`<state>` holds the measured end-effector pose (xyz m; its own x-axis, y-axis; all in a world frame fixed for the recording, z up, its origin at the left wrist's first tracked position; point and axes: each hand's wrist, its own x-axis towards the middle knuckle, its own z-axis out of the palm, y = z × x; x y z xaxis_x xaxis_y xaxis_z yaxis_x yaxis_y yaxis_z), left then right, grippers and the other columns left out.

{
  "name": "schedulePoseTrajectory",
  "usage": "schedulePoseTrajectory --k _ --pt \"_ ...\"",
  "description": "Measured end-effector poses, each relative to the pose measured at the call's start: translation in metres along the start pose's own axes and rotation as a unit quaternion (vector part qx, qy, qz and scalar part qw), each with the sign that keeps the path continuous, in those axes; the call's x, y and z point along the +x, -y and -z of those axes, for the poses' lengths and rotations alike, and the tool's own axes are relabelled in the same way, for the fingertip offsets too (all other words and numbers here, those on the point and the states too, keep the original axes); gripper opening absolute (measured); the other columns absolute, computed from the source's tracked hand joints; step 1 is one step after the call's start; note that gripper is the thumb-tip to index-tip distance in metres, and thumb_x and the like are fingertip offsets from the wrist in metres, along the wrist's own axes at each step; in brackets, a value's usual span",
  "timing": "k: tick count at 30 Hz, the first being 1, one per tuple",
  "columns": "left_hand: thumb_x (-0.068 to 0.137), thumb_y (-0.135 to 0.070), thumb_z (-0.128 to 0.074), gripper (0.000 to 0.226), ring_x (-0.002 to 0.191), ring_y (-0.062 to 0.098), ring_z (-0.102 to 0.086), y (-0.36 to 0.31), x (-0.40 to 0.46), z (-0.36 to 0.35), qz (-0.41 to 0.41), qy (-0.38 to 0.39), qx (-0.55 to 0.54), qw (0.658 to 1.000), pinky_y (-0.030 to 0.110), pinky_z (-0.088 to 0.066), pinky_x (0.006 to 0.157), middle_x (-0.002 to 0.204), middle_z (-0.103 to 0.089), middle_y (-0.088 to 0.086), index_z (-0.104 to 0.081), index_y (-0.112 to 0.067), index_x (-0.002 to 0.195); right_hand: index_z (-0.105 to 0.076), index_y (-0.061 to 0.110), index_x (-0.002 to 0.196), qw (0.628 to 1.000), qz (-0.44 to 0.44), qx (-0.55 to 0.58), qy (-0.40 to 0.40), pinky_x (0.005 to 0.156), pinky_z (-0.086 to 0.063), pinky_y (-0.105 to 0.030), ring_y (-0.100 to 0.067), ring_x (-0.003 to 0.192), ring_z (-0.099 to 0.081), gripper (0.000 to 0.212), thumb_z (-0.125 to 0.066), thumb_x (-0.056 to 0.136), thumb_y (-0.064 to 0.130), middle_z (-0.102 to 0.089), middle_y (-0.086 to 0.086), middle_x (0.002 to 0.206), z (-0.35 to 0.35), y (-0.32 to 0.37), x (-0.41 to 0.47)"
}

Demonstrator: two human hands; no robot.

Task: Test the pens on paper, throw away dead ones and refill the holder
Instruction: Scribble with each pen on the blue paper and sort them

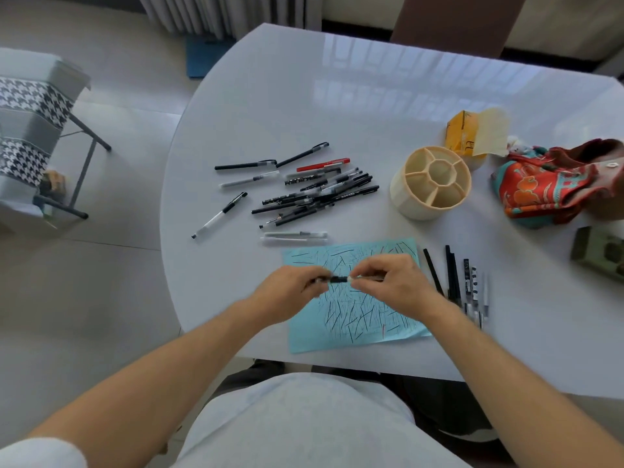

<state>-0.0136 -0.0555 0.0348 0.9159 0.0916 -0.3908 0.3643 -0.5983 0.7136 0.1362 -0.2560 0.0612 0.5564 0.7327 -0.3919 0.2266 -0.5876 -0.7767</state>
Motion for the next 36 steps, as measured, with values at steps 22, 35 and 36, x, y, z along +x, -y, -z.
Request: schedulePoseTrajectory --k 22,35,36 --pt "0.098 -0.038 -0.057 0.025 0.132 0.014 -0.050 0.053 -0.040 -0.012 -0.038 -0.048 0.140 0.988 0.033 -0.046 0.102 0.138 -0.060 -0.005 -0.073 -0.023 0.110 -0.076 0.030 0.089 0.978 -0.086 0.153 -0.111 0.069 -0.062 -0.032 -0.016 0.074 -0.074 0.008 -0.069 0.093 0.026 -0.077 0.001 0.080 -0.082 -0.001 0.035" --pt "0.099 -0.039 -0.052 0.026 0.098 0.015 -0.060 0.050 -0.027 -0.023 0.000 -0.035 0.092 0.995 0.039 -0.051 0.083 0.105 -0.065 -0.007 -0.068 -0.018 0.097 -0.069 0.014 0.089 0.955 -0.102 0.229 -0.160 0.064 -0.062 -0.034 -0.021 0.066 -0.074 0.007 -0.064 0.094 0.013 -0.076 -0.007 0.076 -0.075 0.000 0.023" --pt "0.099 -0.041 -0.051 0.026 0.091 0.015 -0.060 0.048 -0.028 -0.021 0.015 -0.046 0.070 0.996 0.039 -0.051 0.080 0.099 -0.066 -0.008 -0.067 -0.021 0.098 -0.068 0.009 0.090 0.942 -0.095 0.282 -0.153 0.064 -0.062 -0.034 -0.024 0.066 -0.073 0.006 -0.064 0.094 0.009 -0.076 -0.012 0.077 -0.073 0.003 0.019"
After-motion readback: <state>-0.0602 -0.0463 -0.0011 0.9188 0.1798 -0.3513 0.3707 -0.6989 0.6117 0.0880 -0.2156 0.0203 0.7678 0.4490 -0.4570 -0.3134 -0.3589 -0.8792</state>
